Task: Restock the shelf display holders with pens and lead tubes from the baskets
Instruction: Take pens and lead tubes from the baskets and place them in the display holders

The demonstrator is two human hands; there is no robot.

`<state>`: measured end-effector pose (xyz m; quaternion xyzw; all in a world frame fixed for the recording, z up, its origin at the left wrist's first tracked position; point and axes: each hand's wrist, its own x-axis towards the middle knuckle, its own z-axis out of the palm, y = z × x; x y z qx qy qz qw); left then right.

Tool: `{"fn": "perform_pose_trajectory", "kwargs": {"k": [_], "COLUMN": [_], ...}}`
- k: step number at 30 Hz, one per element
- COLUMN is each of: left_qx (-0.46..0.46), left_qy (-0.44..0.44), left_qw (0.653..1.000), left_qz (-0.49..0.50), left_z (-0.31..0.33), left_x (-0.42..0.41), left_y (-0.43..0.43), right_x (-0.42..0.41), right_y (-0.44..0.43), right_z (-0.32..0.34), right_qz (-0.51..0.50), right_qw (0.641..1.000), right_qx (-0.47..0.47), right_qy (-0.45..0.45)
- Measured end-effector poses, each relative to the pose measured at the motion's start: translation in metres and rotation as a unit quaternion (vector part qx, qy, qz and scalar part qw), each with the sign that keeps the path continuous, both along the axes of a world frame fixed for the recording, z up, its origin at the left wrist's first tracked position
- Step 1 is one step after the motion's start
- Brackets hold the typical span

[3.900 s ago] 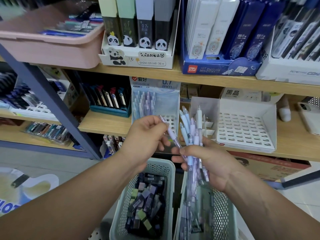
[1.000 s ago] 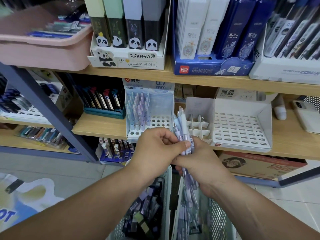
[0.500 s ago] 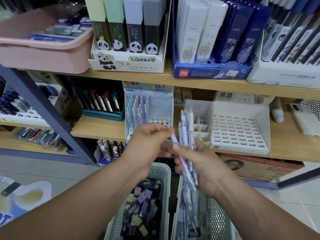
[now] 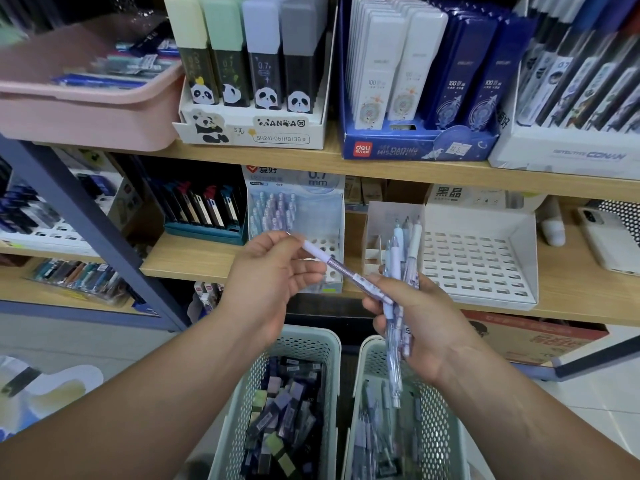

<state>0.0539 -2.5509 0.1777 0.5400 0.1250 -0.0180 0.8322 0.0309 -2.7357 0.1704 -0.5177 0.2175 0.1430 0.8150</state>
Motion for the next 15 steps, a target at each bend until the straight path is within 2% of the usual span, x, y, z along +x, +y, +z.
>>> {"fn": "perform_pose_trajectory", "kwargs": {"k": [4,11,13,15], "left_qx": [0.013,0.026,0.055,0.139], "left_qy": [0.006,0.051,0.071,0.090], "left_qw": [1.000,0.997,0.995,0.984], "left_qz": [0.026,0.054,0.053,0.063], "left_z": [-0.005,-0.016,-0.017,-0.019], "left_x": [0.003,0.004,0.005,0.005], "left_y": [0.006,0.011,0.013,0.014], "right_x": [0.001,0.001,0.001,0.002], "right_y": [-0.003,0.000,0.000,-0.001], "right_z": [0.000,-0.001,-0.002,-0.003], "right_qz": [-0.030,-0.038,-0.043,-0.047], "right_qw": [1.000,0.994,0.992,0.990], "right_qx": [0.006,-0.079,-0.097,-0.113], "right_qy": [-0.006,-0.058,-0.064,-0.069]}}
